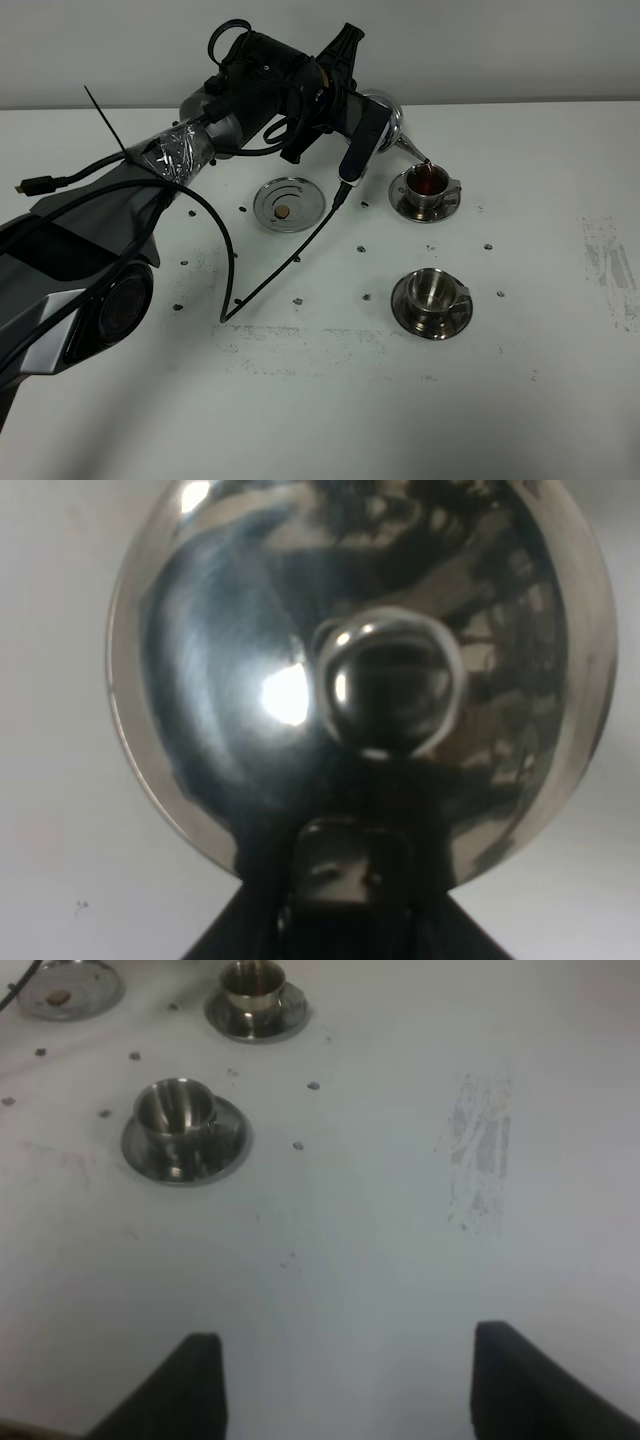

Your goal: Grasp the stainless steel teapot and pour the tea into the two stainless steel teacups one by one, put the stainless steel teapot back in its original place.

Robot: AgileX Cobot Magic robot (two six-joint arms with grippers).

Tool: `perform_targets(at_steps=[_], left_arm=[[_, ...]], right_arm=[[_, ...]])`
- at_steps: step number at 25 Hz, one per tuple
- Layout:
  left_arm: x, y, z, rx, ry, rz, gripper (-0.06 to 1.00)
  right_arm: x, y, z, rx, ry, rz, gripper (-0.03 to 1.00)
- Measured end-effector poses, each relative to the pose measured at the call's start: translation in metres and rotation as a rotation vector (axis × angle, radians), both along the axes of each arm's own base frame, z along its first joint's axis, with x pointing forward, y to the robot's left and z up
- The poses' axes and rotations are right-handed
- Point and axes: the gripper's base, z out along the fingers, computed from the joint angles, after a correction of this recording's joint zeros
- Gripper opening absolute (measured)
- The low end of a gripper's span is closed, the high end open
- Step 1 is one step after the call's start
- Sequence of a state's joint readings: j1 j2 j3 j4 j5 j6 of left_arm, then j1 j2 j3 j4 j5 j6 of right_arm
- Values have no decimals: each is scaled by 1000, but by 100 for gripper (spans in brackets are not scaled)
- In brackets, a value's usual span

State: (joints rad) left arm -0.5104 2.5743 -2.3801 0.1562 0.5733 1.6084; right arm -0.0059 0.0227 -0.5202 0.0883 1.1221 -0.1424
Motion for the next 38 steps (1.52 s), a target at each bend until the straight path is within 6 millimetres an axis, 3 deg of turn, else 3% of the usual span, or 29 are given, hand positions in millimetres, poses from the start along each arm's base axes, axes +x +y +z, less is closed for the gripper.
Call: perform_targets(at_steps=[7, 18, 24, 28, 32, 38], left_arm=[[0, 0, 0, -8, 3, 8, 21], [-4, 4, 1, -90, 104, 156, 21], [-8, 6, 21, -244, 151, 328, 21], [-15, 11, 30, -357, 257, 536, 21], [-30, 21, 44, -304, 357, 643, 21], [-57, 34, 83, -246, 483, 726, 21]], right_arm=[[0, 0, 0, 0, 0, 0, 54], [0, 0, 0, 1, 0, 0, 54], [0, 0, 0, 0, -1, 0, 54], [0, 0, 0, 0, -1, 0, 54], [0, 0, 0, 0, -1, 0, 54], [0, 0, 0, 0, -1, 0, 54]])
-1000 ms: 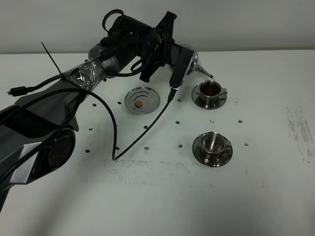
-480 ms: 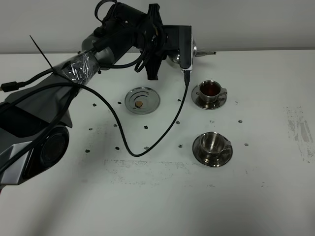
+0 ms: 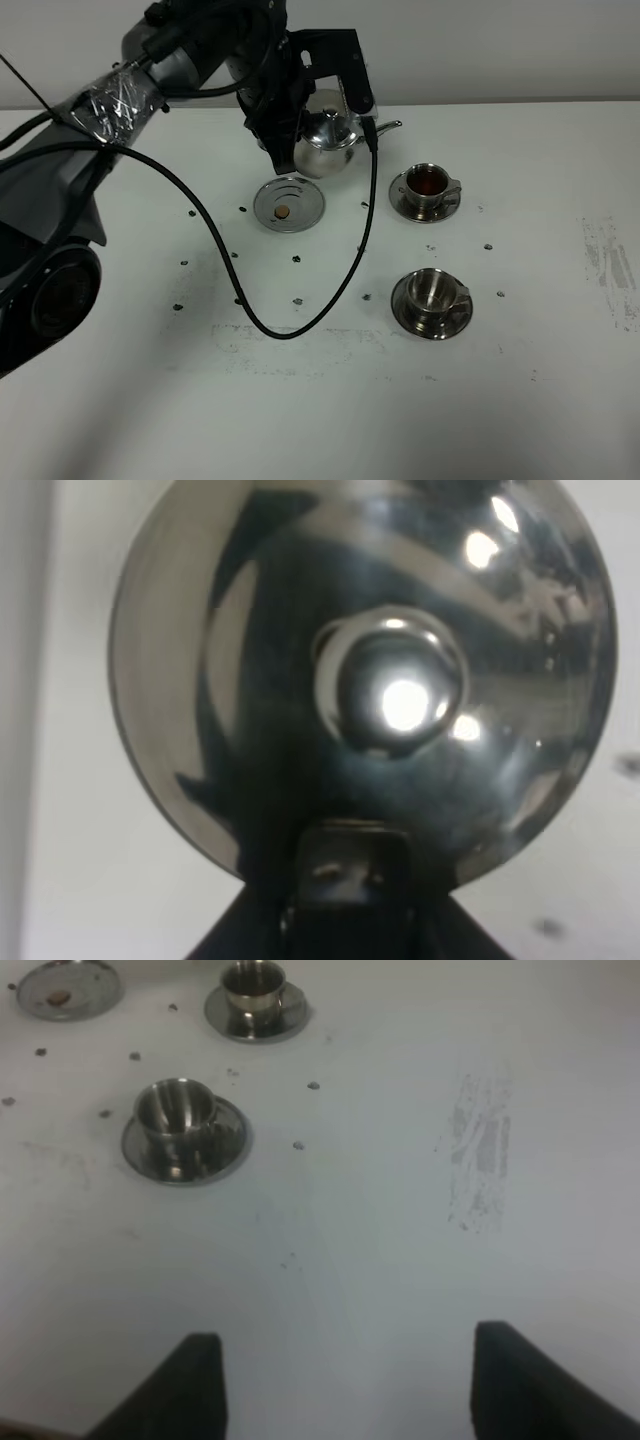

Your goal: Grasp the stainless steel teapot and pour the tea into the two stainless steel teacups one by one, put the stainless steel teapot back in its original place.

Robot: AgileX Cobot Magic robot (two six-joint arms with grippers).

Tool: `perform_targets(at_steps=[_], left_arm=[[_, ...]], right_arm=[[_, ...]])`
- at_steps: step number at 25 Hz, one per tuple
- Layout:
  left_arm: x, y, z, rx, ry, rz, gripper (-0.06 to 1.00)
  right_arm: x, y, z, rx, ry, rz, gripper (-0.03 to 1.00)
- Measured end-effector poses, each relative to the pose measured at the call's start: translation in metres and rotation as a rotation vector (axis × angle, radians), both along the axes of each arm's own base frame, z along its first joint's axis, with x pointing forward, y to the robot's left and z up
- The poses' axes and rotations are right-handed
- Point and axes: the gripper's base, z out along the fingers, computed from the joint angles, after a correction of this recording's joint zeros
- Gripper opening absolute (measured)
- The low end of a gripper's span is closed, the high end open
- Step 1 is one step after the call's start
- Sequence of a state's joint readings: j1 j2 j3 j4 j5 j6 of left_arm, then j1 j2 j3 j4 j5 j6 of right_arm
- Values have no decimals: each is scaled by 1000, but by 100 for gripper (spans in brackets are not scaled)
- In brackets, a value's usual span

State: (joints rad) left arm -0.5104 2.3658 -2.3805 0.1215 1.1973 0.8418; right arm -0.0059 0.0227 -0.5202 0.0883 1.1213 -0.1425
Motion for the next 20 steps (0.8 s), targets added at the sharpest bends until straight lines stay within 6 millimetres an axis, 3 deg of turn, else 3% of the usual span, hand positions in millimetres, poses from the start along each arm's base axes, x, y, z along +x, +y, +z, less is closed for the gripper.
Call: perform_targets(at_steps=[5, 14, 20], left_arm=[[-7, -5, 12, -94, 2, 163, 21], [-22, -18, -27, -53, 123, 243, 21], [-39, -5, -33, -8, 181, 321, 21]], right_arm=[[0, 0, 0, 0, 0, 0, 54], [0, 0, 0, 0, 0, 0, 54], [0, 0, 0, 0, 0, 0, 54]])
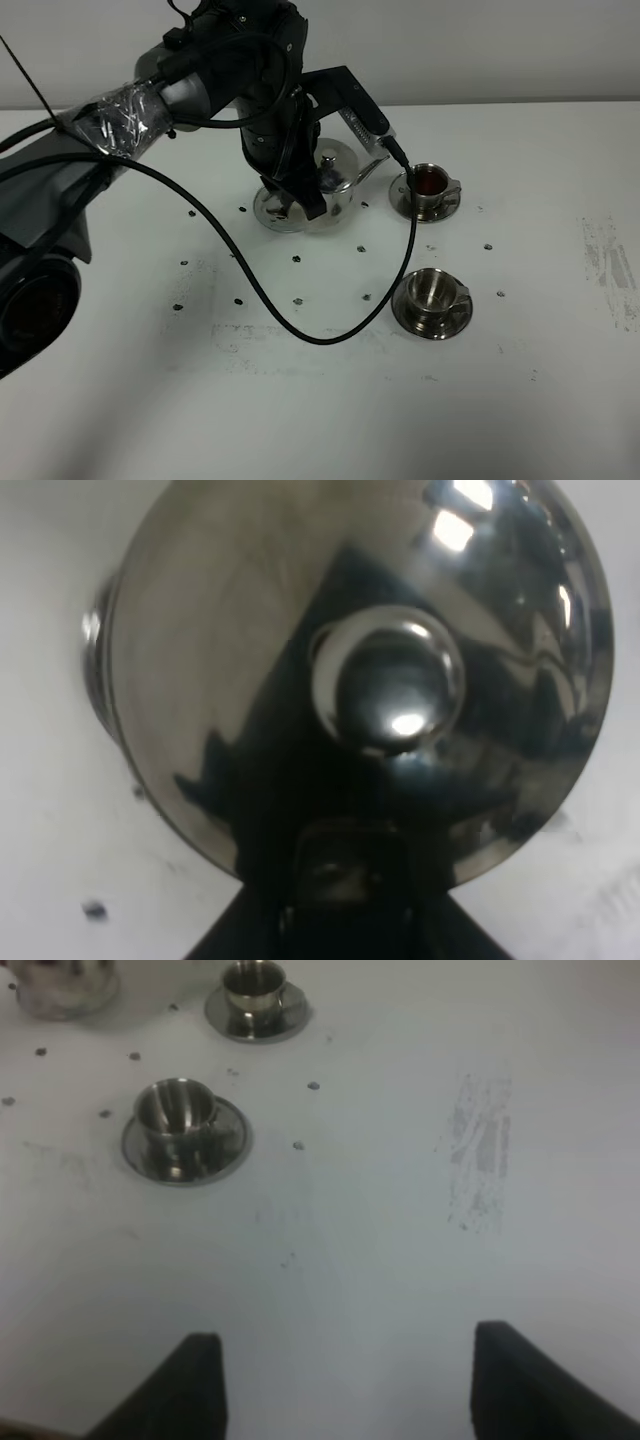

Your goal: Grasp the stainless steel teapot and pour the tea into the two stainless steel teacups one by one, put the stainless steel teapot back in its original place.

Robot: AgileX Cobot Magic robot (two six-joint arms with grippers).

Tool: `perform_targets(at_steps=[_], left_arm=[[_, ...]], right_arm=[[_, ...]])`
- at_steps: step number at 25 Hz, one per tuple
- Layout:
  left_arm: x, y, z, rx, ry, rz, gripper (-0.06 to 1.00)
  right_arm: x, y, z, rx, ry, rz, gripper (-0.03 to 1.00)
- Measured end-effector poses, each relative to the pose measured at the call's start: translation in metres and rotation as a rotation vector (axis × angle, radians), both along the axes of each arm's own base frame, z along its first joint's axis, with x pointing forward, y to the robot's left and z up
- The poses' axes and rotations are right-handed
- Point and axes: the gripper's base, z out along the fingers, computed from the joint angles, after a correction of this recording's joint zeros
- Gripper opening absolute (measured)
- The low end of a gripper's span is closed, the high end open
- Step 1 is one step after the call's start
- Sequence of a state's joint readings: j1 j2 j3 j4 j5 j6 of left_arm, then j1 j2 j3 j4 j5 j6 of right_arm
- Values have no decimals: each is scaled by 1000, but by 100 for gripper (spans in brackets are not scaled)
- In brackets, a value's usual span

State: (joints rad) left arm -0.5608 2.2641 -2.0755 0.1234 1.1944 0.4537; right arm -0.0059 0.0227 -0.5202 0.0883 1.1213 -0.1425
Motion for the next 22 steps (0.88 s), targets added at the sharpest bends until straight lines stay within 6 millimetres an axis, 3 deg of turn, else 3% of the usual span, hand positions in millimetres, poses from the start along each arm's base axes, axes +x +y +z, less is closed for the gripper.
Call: perform_targets(at_steps=[4, 12, 22], left_arm=[[-15, 10, -2, 7, 18, 37, 21], [-21, 12, -44, -34, -25, 34, 21], [-21, 12, -49, -49, -39, 29, 21]], right_arm=[[0, 0, 0, 0, 0, 0, 54], [0, 0, 0, 0, 0, 0, 54], [0, 0, 0, 0, 0, 0, 54]])
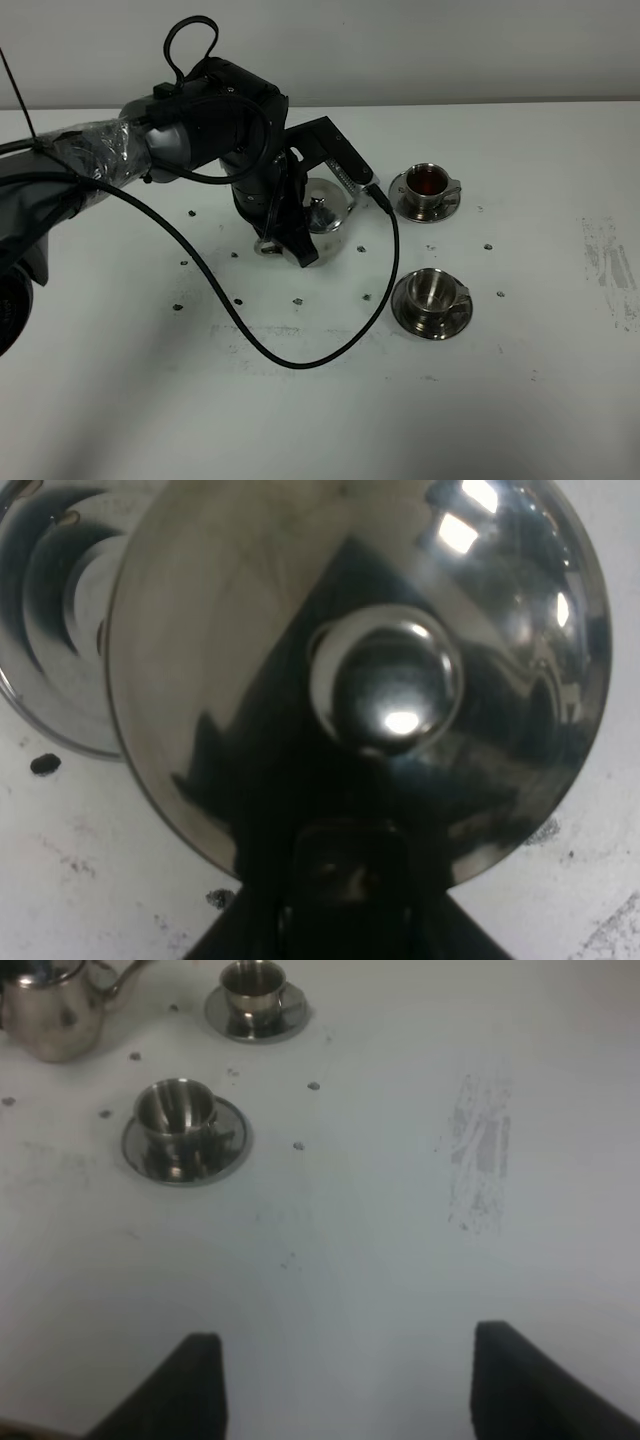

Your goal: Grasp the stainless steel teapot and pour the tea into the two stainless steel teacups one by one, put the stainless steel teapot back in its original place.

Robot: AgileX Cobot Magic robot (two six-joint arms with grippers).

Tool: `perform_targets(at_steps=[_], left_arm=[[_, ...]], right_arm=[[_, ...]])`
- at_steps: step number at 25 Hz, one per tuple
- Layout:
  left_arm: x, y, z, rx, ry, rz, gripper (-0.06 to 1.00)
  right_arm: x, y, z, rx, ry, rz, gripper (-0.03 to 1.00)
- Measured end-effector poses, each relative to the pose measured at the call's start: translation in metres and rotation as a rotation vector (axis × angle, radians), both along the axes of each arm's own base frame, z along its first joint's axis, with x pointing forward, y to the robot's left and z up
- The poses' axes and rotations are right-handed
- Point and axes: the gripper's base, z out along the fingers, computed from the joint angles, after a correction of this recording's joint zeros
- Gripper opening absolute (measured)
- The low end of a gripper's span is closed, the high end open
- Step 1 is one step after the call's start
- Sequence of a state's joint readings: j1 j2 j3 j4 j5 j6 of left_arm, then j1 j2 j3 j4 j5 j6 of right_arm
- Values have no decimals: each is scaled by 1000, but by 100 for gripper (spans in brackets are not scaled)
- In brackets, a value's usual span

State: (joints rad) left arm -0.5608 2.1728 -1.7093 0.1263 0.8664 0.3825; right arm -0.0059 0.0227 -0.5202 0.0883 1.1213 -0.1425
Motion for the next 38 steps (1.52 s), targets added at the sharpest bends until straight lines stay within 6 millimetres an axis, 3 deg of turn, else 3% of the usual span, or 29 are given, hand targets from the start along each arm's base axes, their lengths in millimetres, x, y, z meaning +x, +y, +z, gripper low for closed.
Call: perform_targets(at_steps=[9, 15, 24, 29, 38], left_arm=[[0, 0, -2, 0, -5, -17, 21], [1, -4, 17, -29, -91, -136, 21], [12, -12, 47, 101, -247, -687, 21], [22, -17, 66, 169, -361, -892, 21], [28, -25, 35, 256, -334, -1221, 21]], right_arm=[[0, 0, 0, 1, 0, -1, 54], [0, 0, 0, 1, 0, -1, 54], [0, 0, 0, 0, 0, 0, 54], [0, 0, 0, 0, 0, 0, 54], [0, 0, 0, 0, 0, 0, 54]])
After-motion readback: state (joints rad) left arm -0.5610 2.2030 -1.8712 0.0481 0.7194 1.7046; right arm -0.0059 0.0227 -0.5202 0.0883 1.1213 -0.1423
